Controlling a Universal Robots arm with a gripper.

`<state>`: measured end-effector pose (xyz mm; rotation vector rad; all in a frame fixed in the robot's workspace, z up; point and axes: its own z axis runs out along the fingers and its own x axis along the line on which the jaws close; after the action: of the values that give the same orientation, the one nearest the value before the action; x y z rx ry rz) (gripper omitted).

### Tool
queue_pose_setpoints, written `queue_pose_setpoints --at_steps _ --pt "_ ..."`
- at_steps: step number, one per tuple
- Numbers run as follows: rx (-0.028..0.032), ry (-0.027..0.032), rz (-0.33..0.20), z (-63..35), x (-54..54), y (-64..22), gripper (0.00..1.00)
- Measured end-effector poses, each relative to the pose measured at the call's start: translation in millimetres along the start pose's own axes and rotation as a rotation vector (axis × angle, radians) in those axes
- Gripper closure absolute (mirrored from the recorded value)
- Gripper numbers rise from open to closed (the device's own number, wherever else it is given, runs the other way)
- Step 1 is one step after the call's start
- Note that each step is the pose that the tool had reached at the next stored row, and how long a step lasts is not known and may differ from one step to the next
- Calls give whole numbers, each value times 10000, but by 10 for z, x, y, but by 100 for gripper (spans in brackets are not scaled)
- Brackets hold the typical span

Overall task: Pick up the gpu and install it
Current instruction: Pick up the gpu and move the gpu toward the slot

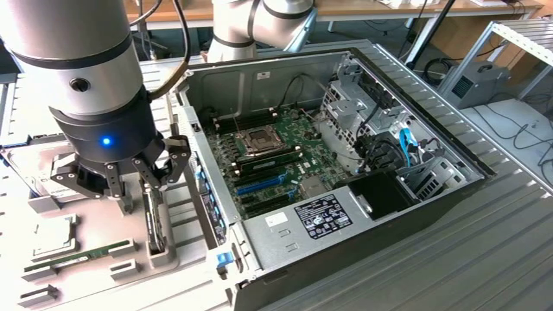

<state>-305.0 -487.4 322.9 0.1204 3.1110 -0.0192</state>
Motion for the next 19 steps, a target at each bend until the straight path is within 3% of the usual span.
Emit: queue_pose_setpoints --at_steps 19 --pt "0 1 0 46 19 -1 58"
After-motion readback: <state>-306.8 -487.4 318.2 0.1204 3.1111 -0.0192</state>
